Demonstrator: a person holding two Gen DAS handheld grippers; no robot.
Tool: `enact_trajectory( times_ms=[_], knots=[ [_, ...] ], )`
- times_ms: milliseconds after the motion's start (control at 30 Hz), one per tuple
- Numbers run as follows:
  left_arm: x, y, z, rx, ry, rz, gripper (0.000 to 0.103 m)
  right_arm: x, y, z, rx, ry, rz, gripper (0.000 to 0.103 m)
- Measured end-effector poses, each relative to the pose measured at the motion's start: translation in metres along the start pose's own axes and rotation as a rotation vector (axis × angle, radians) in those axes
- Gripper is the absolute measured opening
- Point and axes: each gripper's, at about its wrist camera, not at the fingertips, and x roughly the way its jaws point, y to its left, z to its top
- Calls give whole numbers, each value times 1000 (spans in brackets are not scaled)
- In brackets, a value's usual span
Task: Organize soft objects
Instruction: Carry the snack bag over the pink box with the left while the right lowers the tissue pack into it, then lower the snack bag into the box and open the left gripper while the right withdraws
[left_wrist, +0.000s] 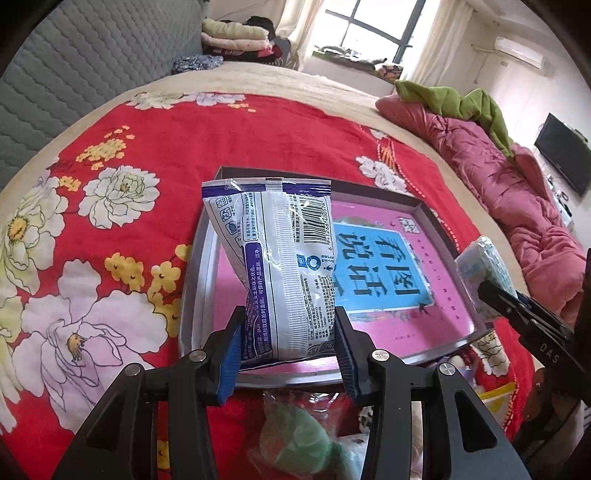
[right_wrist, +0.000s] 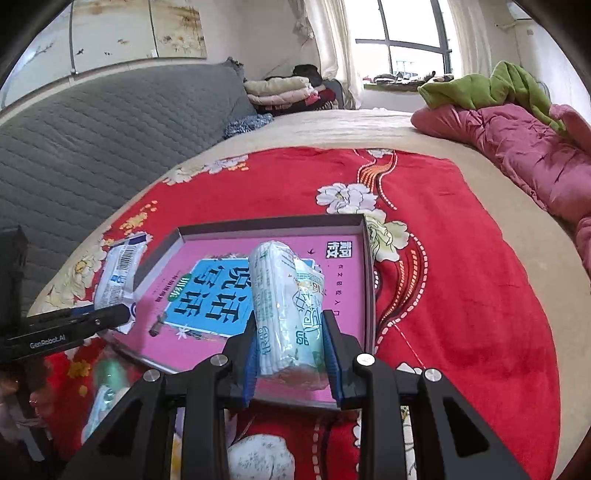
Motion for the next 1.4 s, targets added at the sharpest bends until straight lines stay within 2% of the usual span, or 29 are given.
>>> enact_trajectory(
  times_ms=[333, 600, 833, 1067, 1400],
  knots=[
    [15, 5, 0, -7, 42, 8, 46, 27, -4, -12, -33, 102, -86, 32],
    [20, 5, -1, -8, 65, 8, 47, 28, -5, -14, -40, 101, -114, 33],
    [23, 5, -1, -2, 76, 4, 47, 27, -1, -14, -46, 102, -107, 52],
    [23, 6, -2, -8, 80, 4, 47, 21, 4, -12, -62, 76, -84, 52],
    [25, 5, -2, -3, 95, -3, 48, 16, 0, -9, -50, 54, -96, 52]
  ],
)
